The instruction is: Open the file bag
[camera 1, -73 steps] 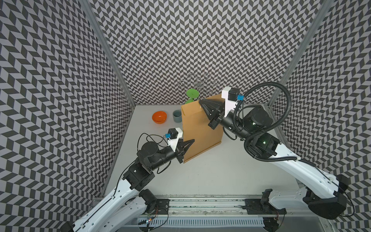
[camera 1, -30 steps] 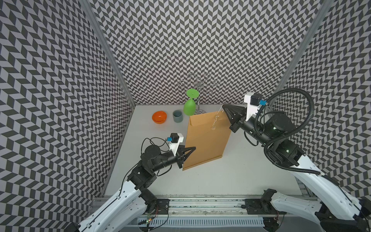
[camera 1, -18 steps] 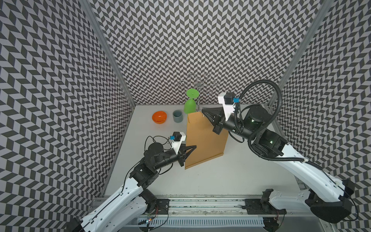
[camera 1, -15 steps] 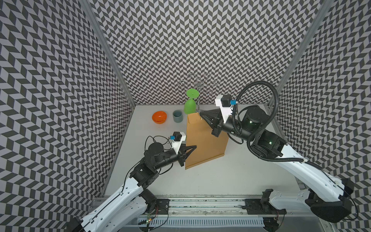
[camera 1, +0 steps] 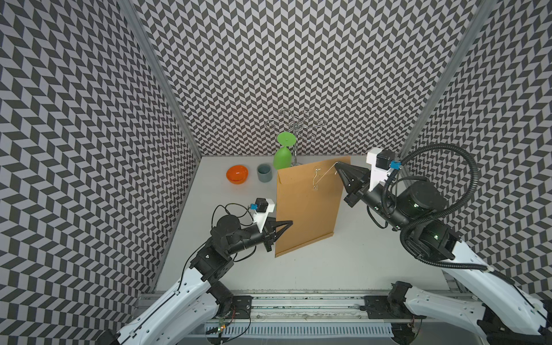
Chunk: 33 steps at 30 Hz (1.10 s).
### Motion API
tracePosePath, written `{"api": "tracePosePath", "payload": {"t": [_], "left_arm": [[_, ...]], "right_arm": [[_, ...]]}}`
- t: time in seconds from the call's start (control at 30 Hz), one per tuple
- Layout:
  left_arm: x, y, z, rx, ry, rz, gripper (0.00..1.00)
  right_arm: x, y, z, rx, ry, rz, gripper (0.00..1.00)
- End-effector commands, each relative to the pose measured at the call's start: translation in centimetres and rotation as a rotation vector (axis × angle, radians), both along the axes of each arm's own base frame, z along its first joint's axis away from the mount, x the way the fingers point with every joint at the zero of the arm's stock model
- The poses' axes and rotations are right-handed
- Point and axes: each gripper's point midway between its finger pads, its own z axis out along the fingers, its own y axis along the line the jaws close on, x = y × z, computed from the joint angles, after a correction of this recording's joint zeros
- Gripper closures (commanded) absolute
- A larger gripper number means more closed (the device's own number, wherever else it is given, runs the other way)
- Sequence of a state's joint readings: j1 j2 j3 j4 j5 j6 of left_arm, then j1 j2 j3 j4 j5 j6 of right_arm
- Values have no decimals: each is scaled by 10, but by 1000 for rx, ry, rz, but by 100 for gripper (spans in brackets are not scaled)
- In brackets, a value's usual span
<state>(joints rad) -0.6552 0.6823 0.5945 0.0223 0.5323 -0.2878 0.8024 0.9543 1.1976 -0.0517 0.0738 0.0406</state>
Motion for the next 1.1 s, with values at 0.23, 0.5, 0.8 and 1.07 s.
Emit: {"api": "tracePosePath", "payload": {"t": [0.23,0.5,0.8,1.07], "left_arm": [[-19,-3,25,-91,-30,-90,100],[-17,-3,32,-217,42,-99,100],[-9,1,40,-275,61,-64,100],[-23,8,45,-324,47,-126,100]], "right_arm": [[8,-26,-41,-21,69,-103,100],[-21,-23,-102,-26,197,25,100],[-37,-7,-121,-35,241,74,100],[-43,-18,-143,-2,283,60,100]]}}
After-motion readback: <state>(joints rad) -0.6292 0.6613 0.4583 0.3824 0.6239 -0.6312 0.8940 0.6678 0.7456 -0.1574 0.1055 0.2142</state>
